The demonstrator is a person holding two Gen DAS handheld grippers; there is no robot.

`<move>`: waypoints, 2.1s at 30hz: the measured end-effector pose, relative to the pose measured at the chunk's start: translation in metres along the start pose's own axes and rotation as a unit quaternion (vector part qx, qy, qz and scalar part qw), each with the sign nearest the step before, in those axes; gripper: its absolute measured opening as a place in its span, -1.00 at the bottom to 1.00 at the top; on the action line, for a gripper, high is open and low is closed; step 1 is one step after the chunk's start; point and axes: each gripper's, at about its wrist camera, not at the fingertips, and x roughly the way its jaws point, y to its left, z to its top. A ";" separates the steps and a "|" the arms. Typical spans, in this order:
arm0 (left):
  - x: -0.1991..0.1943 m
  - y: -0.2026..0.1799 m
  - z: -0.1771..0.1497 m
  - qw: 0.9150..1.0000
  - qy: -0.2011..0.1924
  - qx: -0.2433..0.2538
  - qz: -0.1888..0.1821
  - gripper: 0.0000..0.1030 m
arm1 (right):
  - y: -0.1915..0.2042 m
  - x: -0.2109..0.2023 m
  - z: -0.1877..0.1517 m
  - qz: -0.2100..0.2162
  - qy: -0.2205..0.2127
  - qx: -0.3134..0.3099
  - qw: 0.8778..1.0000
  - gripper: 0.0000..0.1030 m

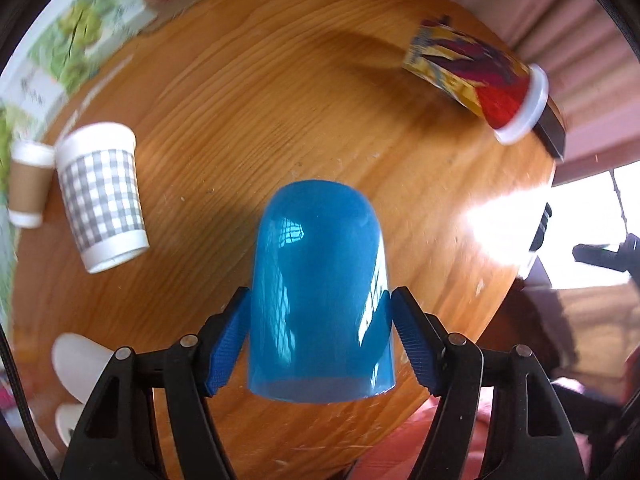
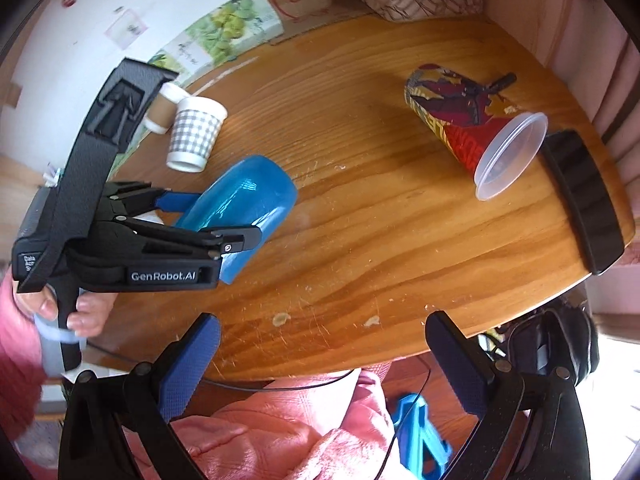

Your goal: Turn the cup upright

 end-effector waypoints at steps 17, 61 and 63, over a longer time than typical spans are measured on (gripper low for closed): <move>-0.001 -0.064 -0.058 0.968 -0.044 0.246 0.024 0.43 | 0.020 -0.010 -0.056 0.014 -0.045 -0.178 0.983 0.98; -0.067 0.012 -0.116 0.976 -0.186 -0.071 0.086 0.60 | 0.097 0.032 -0.090 0.021 -0.137 -0.601 0.787 0.98; -0.073 0.020 -0.126 0.970 -0.198 -0.109 0.085 0.60 | 0.102 0.033 -0.090 0.023 -0.139 -0.611 0.779 0.98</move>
